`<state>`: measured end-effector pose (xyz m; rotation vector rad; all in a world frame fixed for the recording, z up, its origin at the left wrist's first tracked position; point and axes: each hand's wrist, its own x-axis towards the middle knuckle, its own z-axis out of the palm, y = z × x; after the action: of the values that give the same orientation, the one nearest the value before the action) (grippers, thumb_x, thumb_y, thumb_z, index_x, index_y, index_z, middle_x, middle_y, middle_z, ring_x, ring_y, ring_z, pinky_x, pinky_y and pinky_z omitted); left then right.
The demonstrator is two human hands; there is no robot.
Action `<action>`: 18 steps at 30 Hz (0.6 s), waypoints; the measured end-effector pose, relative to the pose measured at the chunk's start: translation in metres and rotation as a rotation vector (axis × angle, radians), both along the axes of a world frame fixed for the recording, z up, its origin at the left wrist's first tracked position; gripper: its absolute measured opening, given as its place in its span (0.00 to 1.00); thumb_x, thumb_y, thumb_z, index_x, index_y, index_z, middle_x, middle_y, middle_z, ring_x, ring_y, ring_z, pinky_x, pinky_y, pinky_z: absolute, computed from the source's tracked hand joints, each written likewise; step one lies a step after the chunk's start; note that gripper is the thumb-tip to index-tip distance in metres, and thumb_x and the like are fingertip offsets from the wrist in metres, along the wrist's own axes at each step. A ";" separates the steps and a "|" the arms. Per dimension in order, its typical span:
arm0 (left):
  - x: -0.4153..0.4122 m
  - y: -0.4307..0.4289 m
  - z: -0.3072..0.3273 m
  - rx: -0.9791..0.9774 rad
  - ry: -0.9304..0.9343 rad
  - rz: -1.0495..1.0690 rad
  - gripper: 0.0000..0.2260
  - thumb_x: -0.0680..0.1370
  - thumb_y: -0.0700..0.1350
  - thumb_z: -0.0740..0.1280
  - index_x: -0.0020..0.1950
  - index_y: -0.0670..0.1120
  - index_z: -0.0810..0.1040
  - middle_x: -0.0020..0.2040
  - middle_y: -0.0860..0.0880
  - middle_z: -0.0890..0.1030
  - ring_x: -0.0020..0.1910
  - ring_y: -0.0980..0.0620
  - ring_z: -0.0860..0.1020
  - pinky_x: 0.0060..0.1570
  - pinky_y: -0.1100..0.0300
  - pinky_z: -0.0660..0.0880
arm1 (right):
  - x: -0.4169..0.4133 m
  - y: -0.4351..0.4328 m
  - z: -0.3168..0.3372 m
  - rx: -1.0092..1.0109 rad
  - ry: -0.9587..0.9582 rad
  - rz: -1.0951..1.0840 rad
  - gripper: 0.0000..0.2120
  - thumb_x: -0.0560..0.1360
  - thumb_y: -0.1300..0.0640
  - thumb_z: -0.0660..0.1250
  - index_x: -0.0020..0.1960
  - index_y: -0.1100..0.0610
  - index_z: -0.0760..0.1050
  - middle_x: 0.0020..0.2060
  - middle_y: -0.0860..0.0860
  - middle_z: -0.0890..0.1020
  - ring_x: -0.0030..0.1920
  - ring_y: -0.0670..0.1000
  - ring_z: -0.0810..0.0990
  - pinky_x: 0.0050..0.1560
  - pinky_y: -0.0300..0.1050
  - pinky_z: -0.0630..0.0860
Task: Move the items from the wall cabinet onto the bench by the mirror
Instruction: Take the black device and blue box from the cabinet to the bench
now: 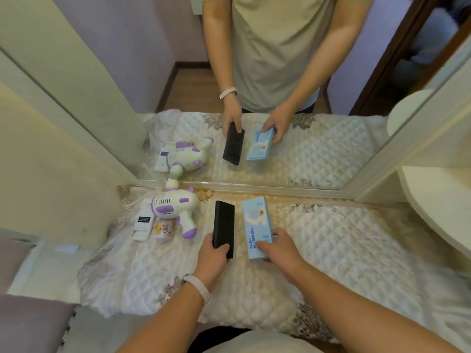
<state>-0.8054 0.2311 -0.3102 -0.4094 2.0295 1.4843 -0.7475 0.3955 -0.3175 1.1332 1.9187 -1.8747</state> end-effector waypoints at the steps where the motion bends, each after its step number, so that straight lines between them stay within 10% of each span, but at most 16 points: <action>1: -0.006 0.003 -0.006 -0.009 -0.002 -0.009 0.13 0.78 0.38 0.64 0.61 0.47 0.72 0.51 0.49 0.79 0.49 0.48 0.80 0.51 0.46 0.80 | -0.005 0.000 -0.003 -0.002 -0.010 -0.002 0.19 0.75 0.60 0.71 0.62 0.55 0.68 0.57 0.52 0.79 0.51 0.51 0.82 0.44 0.46 0.83; 13: -0.064 0.007 -0.055 -0.095 0.102 -0.160 0.17 0.77 0.39 0.65 0.64 0.49 0.70 0.52 0.52 0.78 0.48 0.57 0.77 0.41 0.65 0.73 | -0.058 -0.001 -0.042 -0.010 -0.146 -0.102 0.15 0.75 0.61 0.72 0.57 0.56 0.70 0.54 0.52 0.81 0.50 0.51 0.83 0.39 0.42 0.82; 18: -0.068 0.000 -0.065 -0.194 0.209 -0.270 0.20 0.75 0.43 0.66 0.67 0.51 0.71 0.55 0.52 0.80 0.54 0.51 0.79 0.49 0.59 0.76 | -0.055 -0.008 -0.055 0.082 -0.195 -0.039 0.16 0.75 0.57 0.72 0.60 0.56 0.71 0.55 0.51 0.81 0.49 0.49 0.83 0.42 0.45 0.83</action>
<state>-0.8737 0.2307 -0.3757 -0.0509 2.2986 1.2128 -0.8023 0.3872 -0.3723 1.3333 1.8915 -1.6489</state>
